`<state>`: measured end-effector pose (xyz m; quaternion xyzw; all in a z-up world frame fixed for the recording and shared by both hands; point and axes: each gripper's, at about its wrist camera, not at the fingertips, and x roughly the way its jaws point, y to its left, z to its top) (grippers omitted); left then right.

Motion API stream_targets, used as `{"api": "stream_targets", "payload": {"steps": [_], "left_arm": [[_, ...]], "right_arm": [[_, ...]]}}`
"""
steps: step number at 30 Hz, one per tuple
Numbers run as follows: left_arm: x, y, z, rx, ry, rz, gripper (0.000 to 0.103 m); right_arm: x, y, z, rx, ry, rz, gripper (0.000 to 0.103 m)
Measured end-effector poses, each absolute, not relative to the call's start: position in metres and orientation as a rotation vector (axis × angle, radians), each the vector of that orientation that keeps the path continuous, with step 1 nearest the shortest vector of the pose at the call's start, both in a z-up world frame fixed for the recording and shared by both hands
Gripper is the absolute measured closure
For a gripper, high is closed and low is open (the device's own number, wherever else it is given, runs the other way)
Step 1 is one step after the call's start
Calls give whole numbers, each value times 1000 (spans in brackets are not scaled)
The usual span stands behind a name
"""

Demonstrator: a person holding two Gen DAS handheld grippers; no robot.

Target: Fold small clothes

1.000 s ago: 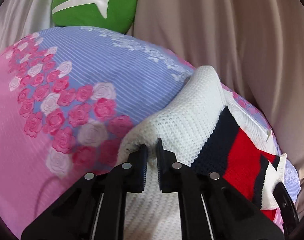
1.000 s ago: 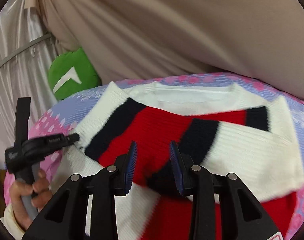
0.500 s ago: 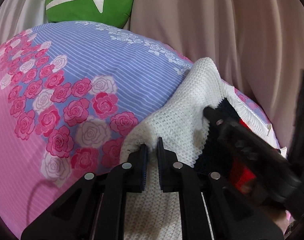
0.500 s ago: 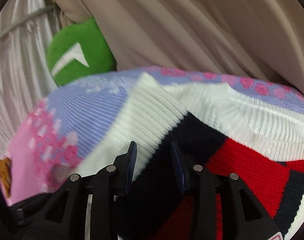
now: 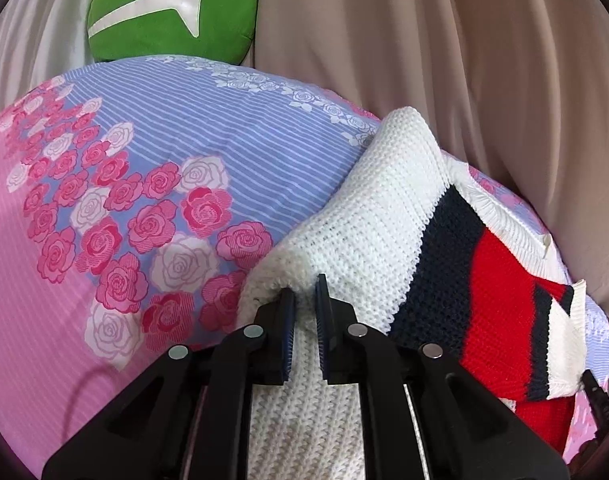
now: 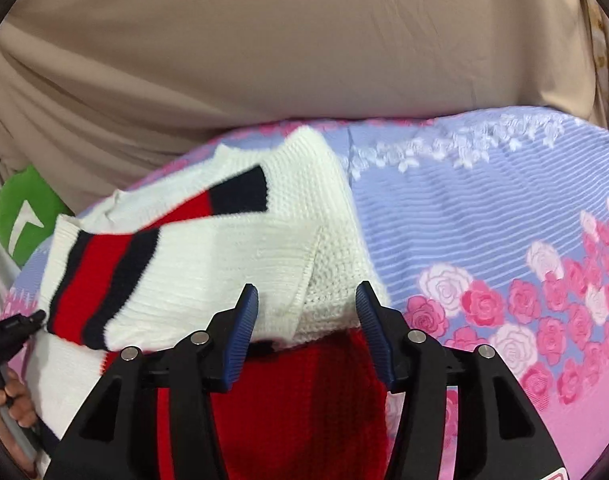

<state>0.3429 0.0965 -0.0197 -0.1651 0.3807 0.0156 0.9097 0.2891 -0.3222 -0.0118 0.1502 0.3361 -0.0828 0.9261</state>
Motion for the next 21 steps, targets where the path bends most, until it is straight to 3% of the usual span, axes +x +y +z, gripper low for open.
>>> {"api": "stream_targets", "payload": {"steps": [1, 2, 4, 8, 9, 12, 17, 21], "left_arm": [[343, 95, -19, -331, 785, 40, 93], [343, 93, -18, -323, 787, 47, 93], [343, 91, -15, -321, 787, 58, 94], [338, 93, -5, -348, 740, 51, 94], [340, 92, -8, -337, 745, 61, 94], [350, 83, -15, -279, 776, 94, 93], [342, 69, -11, -164, 774, 119, 92], [321, 64, -2, -96, 763, 125, 82]], "right_arm": [[295, -319, -13, 280, 695, -157, 61], [300, -314, -11, 265, 699, -135, 95], [301, -309, 5, 260, 643, -91, 96], [264, -306, 58, 284, 356, -4, 97], [272, -316, 48, 286, 384, -40, 97], [323, -346, -21, 366, 722, -95, 97], [297, -351, -15, 358, 691, -133, 92], [245, -343, -9, 335, 681, -122, 86]]}}
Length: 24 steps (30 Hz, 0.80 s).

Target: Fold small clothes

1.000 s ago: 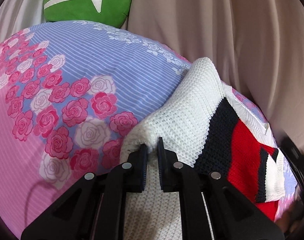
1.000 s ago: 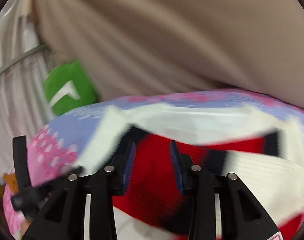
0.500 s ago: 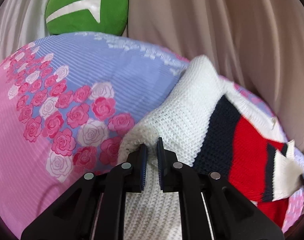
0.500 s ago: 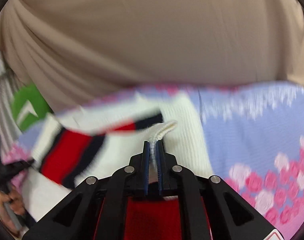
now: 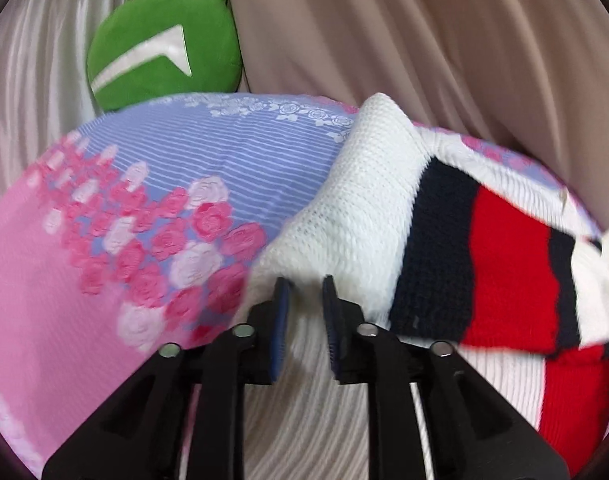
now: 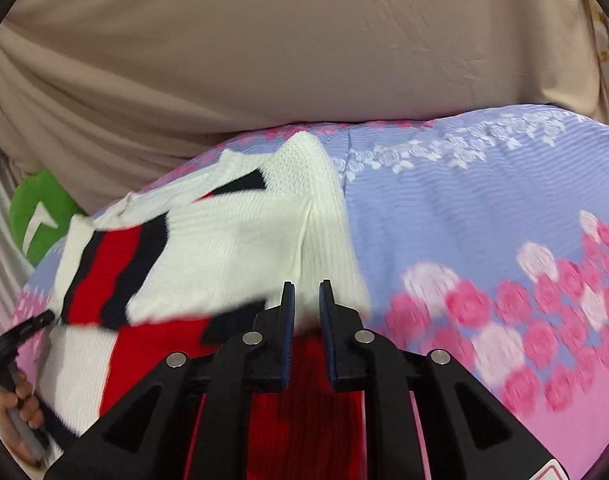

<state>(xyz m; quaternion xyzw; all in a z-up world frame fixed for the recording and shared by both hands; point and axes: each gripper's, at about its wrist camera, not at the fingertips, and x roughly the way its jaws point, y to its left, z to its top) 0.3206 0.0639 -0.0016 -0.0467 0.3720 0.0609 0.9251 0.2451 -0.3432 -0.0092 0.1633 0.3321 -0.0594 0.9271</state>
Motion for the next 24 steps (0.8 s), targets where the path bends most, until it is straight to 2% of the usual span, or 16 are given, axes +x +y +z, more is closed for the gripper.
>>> {"api": "stream_targets", "payload": {"steps": [2, 9, 11, 16, 24], "left_arm": [[303, 63, 4, -48, 744, 131, 77], [245, 64, 17, 70, 752, 129, 64], [226, 66, 21, 77, 763, 117, 57], [176, 73, 21, 86, 815, 76, 33], [111, 112, -16, -4, 959, -2, 28]], "right_arm": [[210, -334, -3, 324, 671, -97, 67], [97, -302, 7, 297, 638, -42, 53], [70, -291, 6, 290, 636, -40, 46], [13, -281, -12, 344, 661, -66, 42], [-35, -281, -49, 456, 721, -95, 42]]}}
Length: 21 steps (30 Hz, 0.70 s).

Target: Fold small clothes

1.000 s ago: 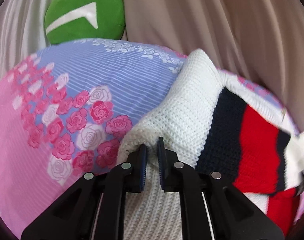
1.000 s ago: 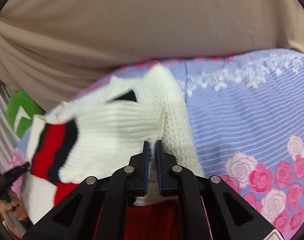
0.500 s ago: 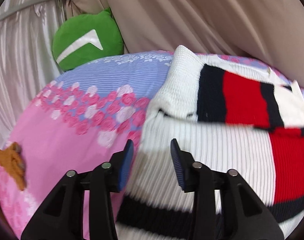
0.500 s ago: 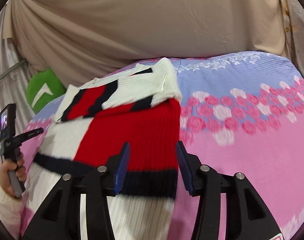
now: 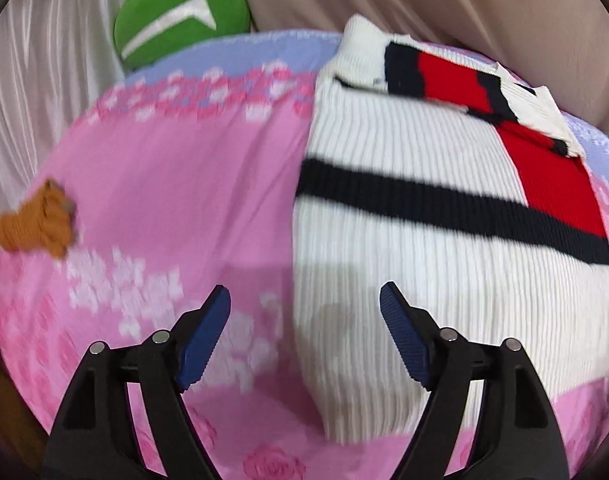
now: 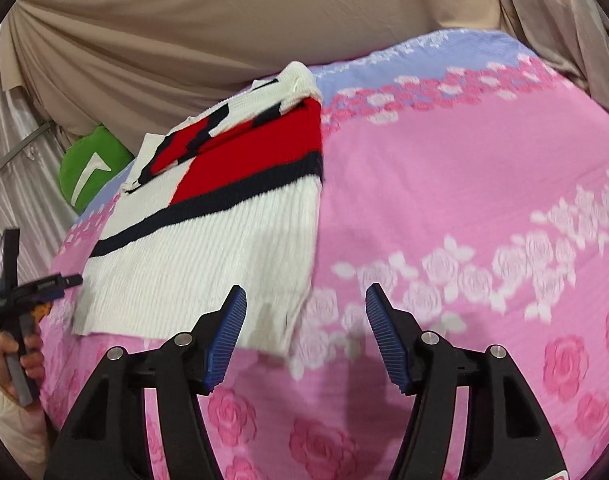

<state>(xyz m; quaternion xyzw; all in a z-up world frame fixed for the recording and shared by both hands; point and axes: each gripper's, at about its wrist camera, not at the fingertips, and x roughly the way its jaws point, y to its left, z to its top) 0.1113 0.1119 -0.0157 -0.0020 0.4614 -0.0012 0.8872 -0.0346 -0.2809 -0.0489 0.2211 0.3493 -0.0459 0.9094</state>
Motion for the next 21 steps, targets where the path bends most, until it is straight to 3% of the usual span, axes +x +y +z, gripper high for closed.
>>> {"api": "stream_targets", "payload": {"steps": [6, 8, 11, 12, 13, 14, 21], "left_arm": [[97, 122, -35, -79, 981, -52, 28], [98, 117, -35, -79, 976, -61, 33], [101, 110, -31, -95, 975, -97, 67], [101, 108, -30, -104, 981, -106, 81], [102, 107, -28, -111, 983, -114, 95], [101, 105, -24, -112, 973, -114, 97], [55, 114, 28, -126, 841, -176, 100]], "right_arm": [[-31, -275, -60, 527, 738, -51, 41], [-25, -272, -59, 526, 739, -42, 41], [-11, -266, -58, 532, 746, -36, 42], [-6, -262, -57, 516, 750, -41, 47], [-2, -261, -58, 511, 760, -40, 71], [4, -259, -60, 521, 786, -29, 91], [-32, -251, -15, 473, 635, -15, 95]]}}
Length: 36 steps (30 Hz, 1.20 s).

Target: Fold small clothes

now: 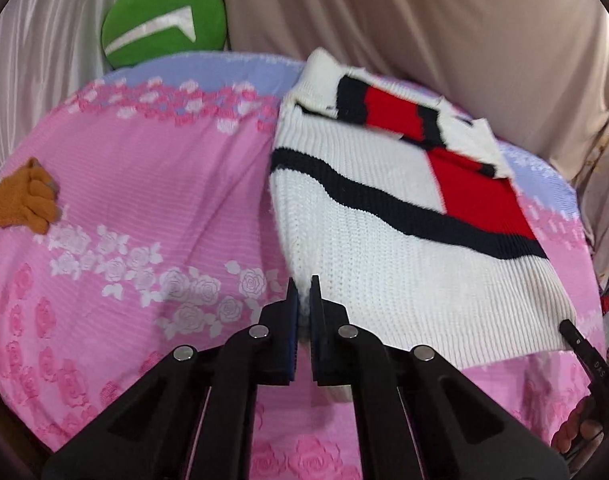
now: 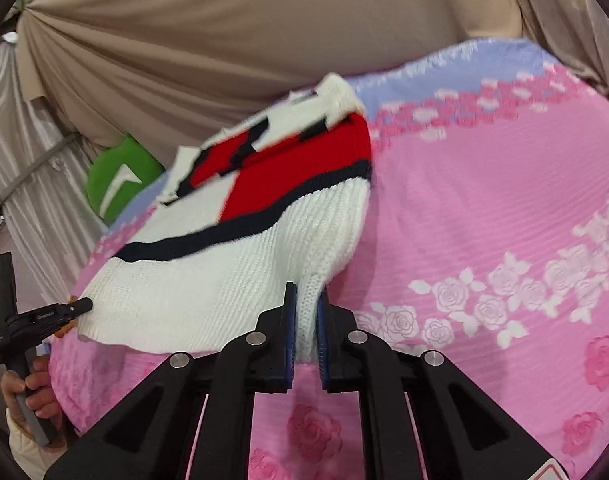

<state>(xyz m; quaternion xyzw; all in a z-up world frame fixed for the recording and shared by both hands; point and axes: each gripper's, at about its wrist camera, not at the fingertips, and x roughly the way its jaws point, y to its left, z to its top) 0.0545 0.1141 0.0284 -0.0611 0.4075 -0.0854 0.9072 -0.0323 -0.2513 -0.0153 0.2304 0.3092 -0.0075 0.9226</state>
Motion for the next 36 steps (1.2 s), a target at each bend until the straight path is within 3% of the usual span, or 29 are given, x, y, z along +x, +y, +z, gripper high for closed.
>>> {"api": "stream_targets", "payload": {"steps": [10, 17, 21, 25, 30, 36], "left_arm": [[-53, 144, 67, -142, 754, -259, 100], [-93, 149, 138, -144, 549, -306, 100], [-48, 126, 159, -102, 460, -284, 100], [50, 93, 151, -50, 501, -209, 100], [190, 71, 103, -22, 661, -82, 99], [269, 64, 38, -11, 795, -25, 99]], "right_arm": [[-141, -241, 33, 297, 512, -57, 96], [-185, -245, 105, 329, 257, 4, 98], [-134, -254, 128, 317, 185, 17, 98], [-37, -276, 121, 351, 246, 22, 98], [79, -307, 83, 427, 379, -2, 98], [166, -325, 23, 487, 524, -33, 98]]}}
